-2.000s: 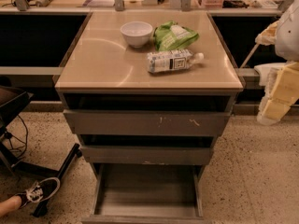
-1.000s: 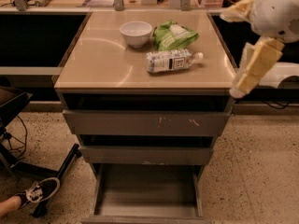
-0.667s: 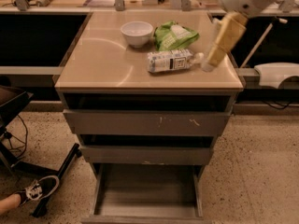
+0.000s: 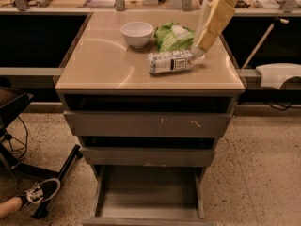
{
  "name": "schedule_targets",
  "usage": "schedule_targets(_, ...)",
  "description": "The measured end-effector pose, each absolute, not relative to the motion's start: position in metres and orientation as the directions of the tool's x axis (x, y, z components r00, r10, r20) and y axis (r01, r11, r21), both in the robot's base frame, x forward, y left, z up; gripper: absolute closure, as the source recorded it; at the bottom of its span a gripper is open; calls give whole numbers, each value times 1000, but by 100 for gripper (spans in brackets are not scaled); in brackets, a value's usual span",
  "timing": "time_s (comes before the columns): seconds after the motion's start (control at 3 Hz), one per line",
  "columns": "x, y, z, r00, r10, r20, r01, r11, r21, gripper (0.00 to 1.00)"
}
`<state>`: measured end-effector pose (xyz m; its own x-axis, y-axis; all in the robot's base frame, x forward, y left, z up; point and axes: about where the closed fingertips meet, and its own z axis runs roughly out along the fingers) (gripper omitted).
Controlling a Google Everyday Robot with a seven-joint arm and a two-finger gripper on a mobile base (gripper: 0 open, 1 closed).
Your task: Place blue plastic bottle into bottom drawer
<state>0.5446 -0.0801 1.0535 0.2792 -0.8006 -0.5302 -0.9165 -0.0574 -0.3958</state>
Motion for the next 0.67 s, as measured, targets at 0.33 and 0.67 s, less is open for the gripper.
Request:
schedule_targets(0.33, 570, -97, 1028, 236, -800, -552, -929, -19, -368, 0)
schedule_targets(0.67, 630, -106, 1000, 196, -772, -605, -933, 42, -356, 0)
